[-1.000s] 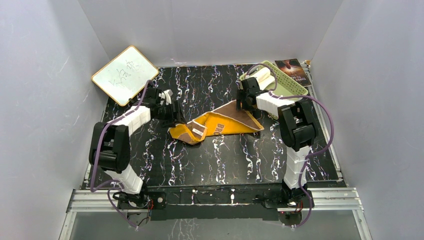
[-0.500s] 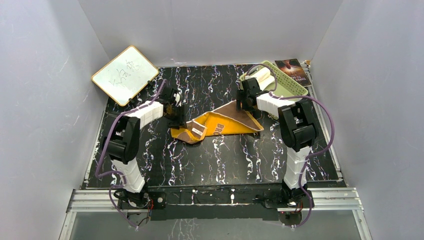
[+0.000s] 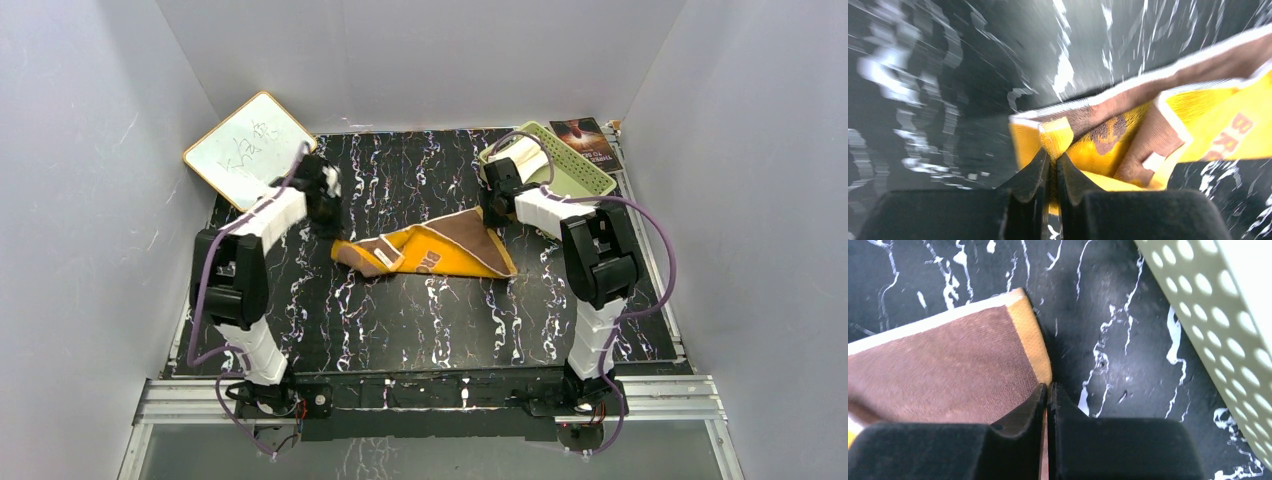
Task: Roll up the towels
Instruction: Flatten out the towel at the center of the board.
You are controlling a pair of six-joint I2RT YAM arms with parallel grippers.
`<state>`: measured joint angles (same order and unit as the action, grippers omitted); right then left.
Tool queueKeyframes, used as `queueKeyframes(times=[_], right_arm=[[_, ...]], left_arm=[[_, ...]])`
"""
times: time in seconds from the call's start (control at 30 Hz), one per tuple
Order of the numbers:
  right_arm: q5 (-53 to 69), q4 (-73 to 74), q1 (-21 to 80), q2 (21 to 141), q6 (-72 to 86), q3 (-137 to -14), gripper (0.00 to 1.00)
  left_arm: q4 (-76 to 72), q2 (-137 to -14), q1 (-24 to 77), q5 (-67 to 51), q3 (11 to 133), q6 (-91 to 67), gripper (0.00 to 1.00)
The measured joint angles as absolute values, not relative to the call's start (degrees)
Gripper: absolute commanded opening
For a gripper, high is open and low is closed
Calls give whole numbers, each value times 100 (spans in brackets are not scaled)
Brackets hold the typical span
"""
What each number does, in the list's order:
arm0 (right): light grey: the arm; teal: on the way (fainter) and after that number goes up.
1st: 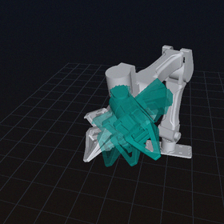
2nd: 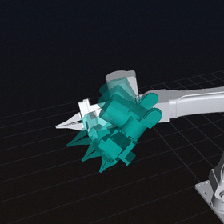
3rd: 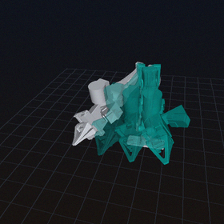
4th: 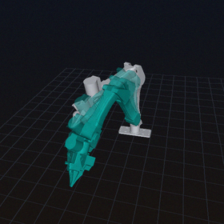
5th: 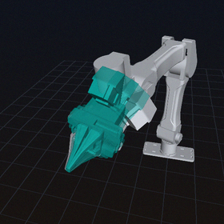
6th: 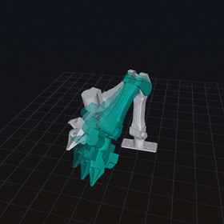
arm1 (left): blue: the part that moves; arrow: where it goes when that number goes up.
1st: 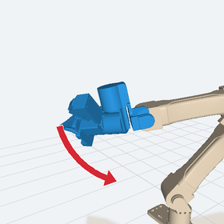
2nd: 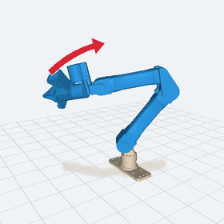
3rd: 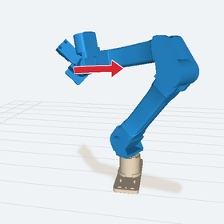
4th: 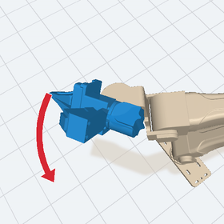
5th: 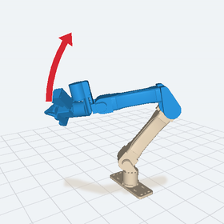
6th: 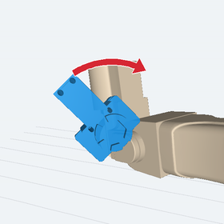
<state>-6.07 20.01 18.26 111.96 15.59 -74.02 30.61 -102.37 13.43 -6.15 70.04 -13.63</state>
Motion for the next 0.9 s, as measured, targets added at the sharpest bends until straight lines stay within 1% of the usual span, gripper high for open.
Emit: queueKeyframes(times=[0.13,0.23,0.4,0.5,0.63,0.77,0.9], right_arm=[[-432,2261,1841,10838,1584,-7387,0],[-346,2272,1841,10374,1608,-7387,0],[-307,2202,1841,9500,1699,-7419,0],[-316,2091,1841,8934,1750,-7367,0],[-309,1894,1841,8042,1772,-7253,0],[-283,1730,1846,7212,1778,-7253,0],[-191,1712,1881,6497,1837,-7253,0]], left_arm=[[3107,-9966,523,-773,7861,-1142,11],[2923,-9577,-43,-1011,8370,-985,11],[2657,-9085,-449,-1466,8685,-834,11],[2379,-8914,-548,-1946,8569,-755,11],[1669,-8298,-635,-2611,7964,-746,12],[849,-7185,-698,-3079,7448,-797,12],[246,-6082,-740,-3371,7393,-1031,13]])
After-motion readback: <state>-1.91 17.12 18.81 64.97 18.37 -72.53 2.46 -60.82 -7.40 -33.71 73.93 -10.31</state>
